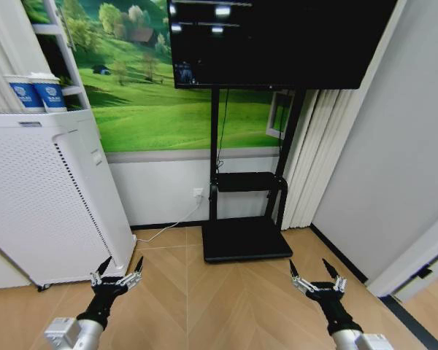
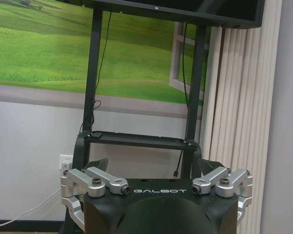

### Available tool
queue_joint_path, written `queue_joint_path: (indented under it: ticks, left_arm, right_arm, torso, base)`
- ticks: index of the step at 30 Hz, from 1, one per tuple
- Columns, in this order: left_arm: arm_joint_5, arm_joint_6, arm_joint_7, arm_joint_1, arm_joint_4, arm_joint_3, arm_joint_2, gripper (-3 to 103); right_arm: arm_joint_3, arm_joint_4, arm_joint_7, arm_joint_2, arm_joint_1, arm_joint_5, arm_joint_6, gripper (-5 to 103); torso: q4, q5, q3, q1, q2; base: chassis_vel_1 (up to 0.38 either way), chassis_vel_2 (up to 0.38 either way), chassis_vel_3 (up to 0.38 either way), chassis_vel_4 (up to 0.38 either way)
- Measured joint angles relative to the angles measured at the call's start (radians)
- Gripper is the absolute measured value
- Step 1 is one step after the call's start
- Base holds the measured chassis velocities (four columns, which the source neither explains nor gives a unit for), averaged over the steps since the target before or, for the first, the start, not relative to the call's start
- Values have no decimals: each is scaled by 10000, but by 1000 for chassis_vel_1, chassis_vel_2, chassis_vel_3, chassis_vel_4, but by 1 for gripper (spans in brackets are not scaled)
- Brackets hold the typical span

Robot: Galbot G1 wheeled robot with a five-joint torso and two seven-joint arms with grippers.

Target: Pick up the trash bin and place the garbage on the floor into it.

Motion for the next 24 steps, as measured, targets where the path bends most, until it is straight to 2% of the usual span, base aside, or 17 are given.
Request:
queue_joint_path:
  ticks: [10, 24]
  left_arm:
    - [0, 0, 0, 0, 0, 0, 0, 100]
    - [0, 0, 0, 0, 0, 0, 0, 100]
  right_arm:
    - [1, 0, 0, 0, 0, 0, 0, 100]
    - [1, 0, 0, 0, 0, 0, 0, 100]
  torso:
    - [0, 0, 281, 166, 448]
    - [0, 0, 545, 326, 876]
  base:
    - [2, 7, 10, 7]
    - [0, 0, 0, 0]
